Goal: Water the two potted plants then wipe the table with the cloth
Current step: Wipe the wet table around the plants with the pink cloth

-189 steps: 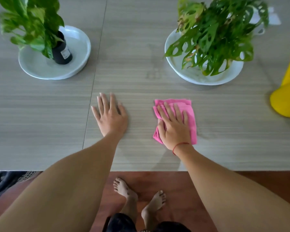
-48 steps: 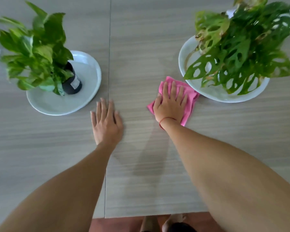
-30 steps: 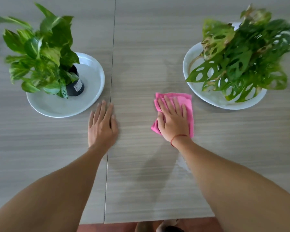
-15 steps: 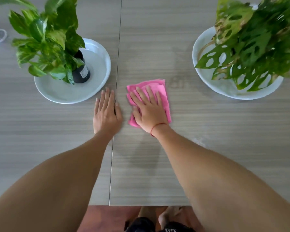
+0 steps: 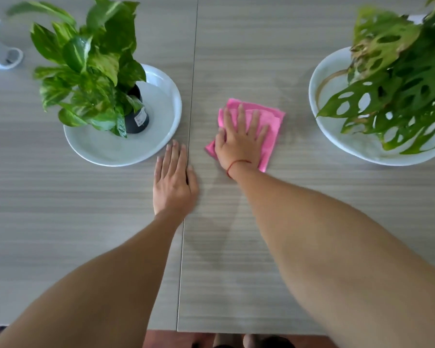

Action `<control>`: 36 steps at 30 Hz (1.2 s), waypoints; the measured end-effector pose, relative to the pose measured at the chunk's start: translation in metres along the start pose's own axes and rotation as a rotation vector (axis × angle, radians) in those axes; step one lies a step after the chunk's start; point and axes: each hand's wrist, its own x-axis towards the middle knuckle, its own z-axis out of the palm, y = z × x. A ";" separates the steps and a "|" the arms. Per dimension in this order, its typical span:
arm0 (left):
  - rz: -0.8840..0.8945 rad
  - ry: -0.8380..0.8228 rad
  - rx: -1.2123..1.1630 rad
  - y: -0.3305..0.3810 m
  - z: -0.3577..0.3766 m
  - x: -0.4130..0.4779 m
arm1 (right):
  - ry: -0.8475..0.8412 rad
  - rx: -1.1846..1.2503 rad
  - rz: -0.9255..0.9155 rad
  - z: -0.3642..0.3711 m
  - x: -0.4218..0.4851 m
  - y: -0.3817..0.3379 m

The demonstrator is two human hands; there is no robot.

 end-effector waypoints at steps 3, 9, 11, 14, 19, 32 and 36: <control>0.004 -0.005 -0.004 -0.002 -0.002 0.001 | -0.036 -0.009 -0.223 0.004 -0.021 -0.011; -0.008 0.000 -0.036 0.005 -0.006 0.002 | -0.043 -0.026 -0.450 -0.014 -0.072 0.076; -0.027 -0.010 -0.041 0.005 -0.007 0.002 | -0.029 -0.060 -0.333 -0.022 -0.067 0.104; -0.029 -0.013 -0.044 0.007 -0.006 0.002 | 0.035 -0.068 -0.070 -0.023 -0.046 0.104; -0.015 -0.004 -0.050 0.004 -0.004 0.003 | 0.040 -0.015 0.116 -0.005 -0.009 0.033; -0.274 -0.115 -0.036 -0.043 -0.056 -0.060 | -0.103 -0.125 -0.464 -0.010 -0.120 0.095; -0.321 -0.055 -0.014 -0.043 -0.051 -0.069 | -0.020 -0.083 -0.165 -0.002 -0.098 0.055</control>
